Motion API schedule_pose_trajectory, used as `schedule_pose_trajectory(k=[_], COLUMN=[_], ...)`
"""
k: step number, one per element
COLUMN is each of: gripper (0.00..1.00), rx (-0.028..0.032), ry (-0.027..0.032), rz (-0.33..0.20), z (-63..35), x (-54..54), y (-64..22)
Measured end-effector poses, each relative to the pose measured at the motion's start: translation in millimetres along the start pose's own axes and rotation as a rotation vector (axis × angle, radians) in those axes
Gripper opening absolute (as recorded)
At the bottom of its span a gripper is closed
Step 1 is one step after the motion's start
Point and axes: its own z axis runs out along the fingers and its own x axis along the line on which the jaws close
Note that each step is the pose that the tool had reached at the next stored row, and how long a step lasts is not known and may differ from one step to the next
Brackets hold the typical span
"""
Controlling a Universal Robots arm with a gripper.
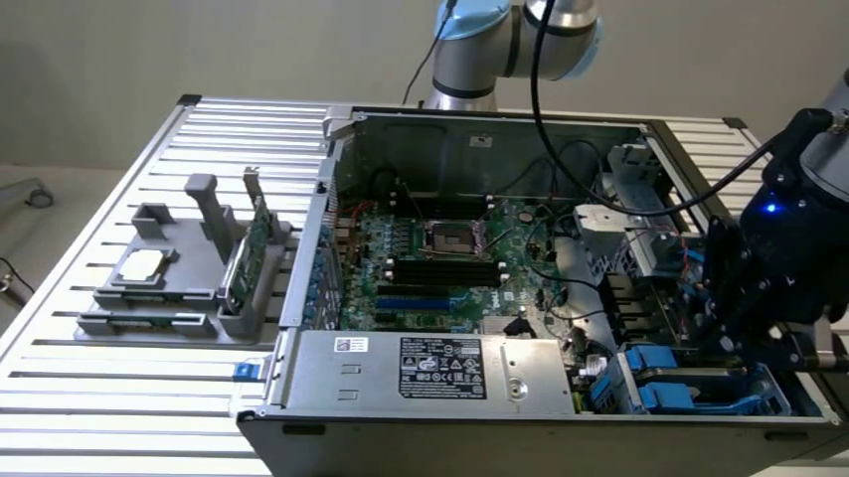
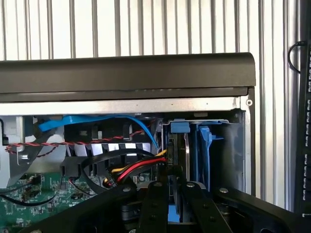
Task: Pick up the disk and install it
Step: 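Insert the disk into the insertion slot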
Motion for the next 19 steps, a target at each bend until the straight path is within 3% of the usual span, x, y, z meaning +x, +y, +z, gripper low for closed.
schedule_pose_trajectory(k=[2, 4, 10, 16, 19], gripper=[0.16, 0.16, 0.16, 0.16, 0.16], rx=[-0.0017, -0.0041, -0.0104, -0.0116, -0.0119], ry=[-0.0081, -0.0126, -0.0176, -0.0306, -0.0336], rz=[0.003, 0.005, 0.007, 0.007, 0.006], z=[0.0, 0.0, 0.5, 0.8, 1.1], x=[0.0, 0.2, 1.5, 1.9, 3.1], y=[-0.1, -0.1, -1.2, -2.0, -2.6])
